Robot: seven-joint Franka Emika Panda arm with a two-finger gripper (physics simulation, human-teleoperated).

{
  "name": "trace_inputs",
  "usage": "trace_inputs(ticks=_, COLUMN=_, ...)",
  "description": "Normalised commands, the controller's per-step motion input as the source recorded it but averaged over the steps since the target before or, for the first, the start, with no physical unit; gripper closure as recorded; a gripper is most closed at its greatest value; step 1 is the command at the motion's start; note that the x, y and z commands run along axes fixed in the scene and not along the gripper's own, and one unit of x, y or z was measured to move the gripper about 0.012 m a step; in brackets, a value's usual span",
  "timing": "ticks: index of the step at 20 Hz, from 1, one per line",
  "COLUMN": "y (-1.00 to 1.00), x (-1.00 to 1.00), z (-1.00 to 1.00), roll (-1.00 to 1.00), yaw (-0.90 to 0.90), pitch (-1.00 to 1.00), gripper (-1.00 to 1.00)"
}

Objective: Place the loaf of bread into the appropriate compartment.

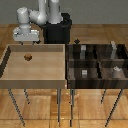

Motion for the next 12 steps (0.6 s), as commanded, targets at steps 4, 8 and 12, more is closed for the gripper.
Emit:
trace_inputs(ticks=4, y=0.25, x=0.5, z=0.0, roll=0.0, yaw=0.0, pitch=0.0, gripper=-1.0)
trace_inputs(ticks=8, y=0.0, x=-0.25, z=0.0, roll=0.0, yaw=0.0, pitch=0.0, gripper=-1.0)
trace_inputs(ticks=12, y=0.0, x=-0.25, z=-0.25, roll=0.0, yaw=0.0, pitch=0.0, gripper=-1.0)
